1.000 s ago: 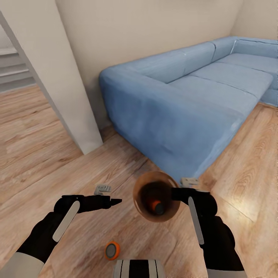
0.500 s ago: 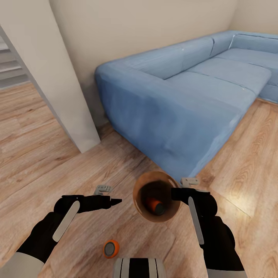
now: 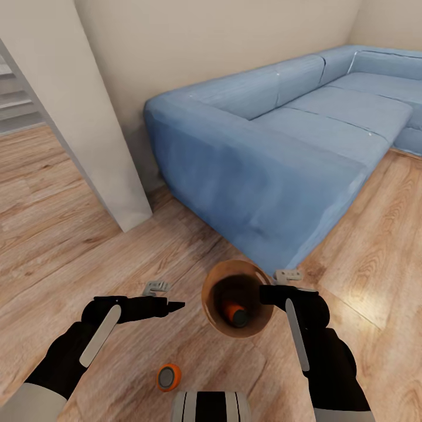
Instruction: Put the three can of soda from the living room inside the tash can in the kitchen.
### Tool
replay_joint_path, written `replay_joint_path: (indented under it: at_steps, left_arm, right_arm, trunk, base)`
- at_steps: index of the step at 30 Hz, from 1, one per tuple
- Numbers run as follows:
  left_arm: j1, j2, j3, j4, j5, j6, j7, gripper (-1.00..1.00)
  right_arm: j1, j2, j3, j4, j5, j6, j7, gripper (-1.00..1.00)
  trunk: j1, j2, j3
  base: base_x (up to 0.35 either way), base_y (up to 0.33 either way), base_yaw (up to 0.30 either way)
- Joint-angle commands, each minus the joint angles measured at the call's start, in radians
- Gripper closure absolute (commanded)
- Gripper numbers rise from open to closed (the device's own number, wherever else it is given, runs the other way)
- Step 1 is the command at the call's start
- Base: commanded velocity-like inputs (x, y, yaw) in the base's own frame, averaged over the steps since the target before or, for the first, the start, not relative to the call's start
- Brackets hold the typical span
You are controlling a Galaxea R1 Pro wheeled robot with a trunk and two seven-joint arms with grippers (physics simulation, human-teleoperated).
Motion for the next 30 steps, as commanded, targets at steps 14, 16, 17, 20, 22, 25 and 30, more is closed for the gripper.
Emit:
replay_joint_path:
  at_steps: [14, 16, 17, 20, 22, 25, 30]
  left_arm:
    - [0.0, -0.001, 0.0, 0.0, 0.001, 0.0, 0.0, -1.0]
    - [0.0, -0.001, 0.0, 0.0, 0.001, 0.0, 0.0, -1.0]
    - [0.0, -0.001, 0.0, 0.0, 0.001, 0.0, 0.0, -1.0]
    - [0.0, -0.001, 0.0, 0.0, 0.001, 0.0, 0.0, -1.0]
    - [0.0, -0.001, 0.0, 0.0, 0.001, 0.0, 0.0, -1.0]
    - [0.0, -0.002, 0.0, 0.0, 0.001, 0.0, 0.0, -1.0]
    - [0.0, -0.002, 0.0, 0.0, 0.0, 0.0, 0.0, -1.0]
  right_arm:
    - [0.0, 0.0, 0.0, 0.001, -0.024, 0.0, 0.003, 1.0]
    - [0.0, 0.0, 0.0, 0.0, -0.024, 0.0, 0.003, 1.0]
    - [0.0, 0.0, 0.0, 0.001, -0.024, 0.0, 0.003, 1.0]
    - [0.0, 0.0, 0.001, 0.001, -0.024, 0.0, 0.003, 1.0]
    - [0.0, 0.0, 0.002, 0.0, -0.024, -0.001, 0.002, 1.0]
    - [0.0, 0.0, 0.002, 0.002, -0.024, -0.001, 0.002, 1.0]
    - [0.0, 0.0, 0.003, 0.002, -0.024, -0.001, 0.002, 1.0]
  trunk:
    - [0.0, 0.0, 0.0]
    - [0.0, 0.0, -0.001]
    - [0.0, 0.0, -0.002]
    - [0.0, 0.0, -0.006]
    - [0.0, 0.0, -0.009]
    - [0.0, 0.0, -0.014]
    - [0.0, 0.0, -0.022]
  base:
    - [0.0, 0.0, 0.0]
    - [0.0, 0.0, -0.023]
    - [0.0, 0.0, -0.064]
    - [0.0, 0.0, -0.074]
    - [0.0, 0.0, -0.073]
    - [0.0, 0.0, -0.069]
    - [0.0, 0.0, -0.015]
